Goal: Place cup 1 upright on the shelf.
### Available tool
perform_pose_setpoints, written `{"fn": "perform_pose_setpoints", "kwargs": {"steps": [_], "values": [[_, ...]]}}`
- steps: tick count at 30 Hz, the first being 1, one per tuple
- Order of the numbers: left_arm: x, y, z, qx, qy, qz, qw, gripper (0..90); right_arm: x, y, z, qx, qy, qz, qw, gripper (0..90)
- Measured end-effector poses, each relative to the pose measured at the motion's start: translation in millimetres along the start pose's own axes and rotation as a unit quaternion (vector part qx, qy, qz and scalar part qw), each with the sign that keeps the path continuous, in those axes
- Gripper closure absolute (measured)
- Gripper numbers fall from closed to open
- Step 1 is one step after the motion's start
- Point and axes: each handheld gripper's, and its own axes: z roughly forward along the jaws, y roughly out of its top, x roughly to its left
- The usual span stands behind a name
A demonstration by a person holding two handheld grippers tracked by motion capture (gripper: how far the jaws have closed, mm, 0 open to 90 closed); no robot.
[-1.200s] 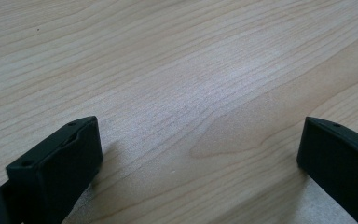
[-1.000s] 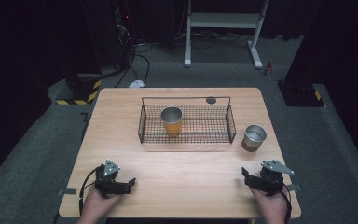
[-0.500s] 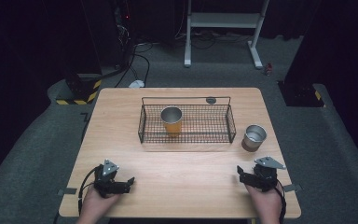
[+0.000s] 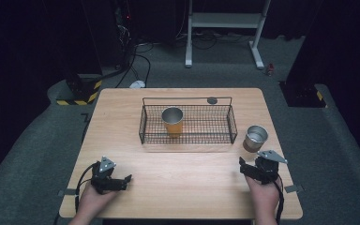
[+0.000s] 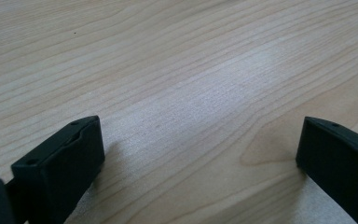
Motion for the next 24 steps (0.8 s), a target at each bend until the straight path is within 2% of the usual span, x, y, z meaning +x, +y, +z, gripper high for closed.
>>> {"fn": "perform_pose_setpoints", "kwargs": {"steps": [3, 8, 11, 24], "values": [[0.6, 0.6, 0.3, 0.001, 0.002, 0.003, 1.0000, 0.2, -0.8, 1.6, 0.0, 0.005, -0.002, 0.003, 1.0000, 14.0], [0.5, 0.7, 0.5, 0.001, 0.000, 0.002, 1.0000, 0.2, -0.9, 6.3, 2.3, 0.003, -0.009, -0.006, 0.9999, 14.1], [0.2, 1.1, 0.9, 0.001, 0.003, 0.000, 1.0000, 0.2, -2.1, 8.6, 3.5, -0.005, -0.012, -0.008, 0.9999, 13.7], [0.1, 1.2, 0.8, 0.002, 0.004, 0.001, 1.0000, 0.2, -15.4, 14.3, 12.7, -0.017, -0.014, 0.007, 0.9997, 12.5]]}}
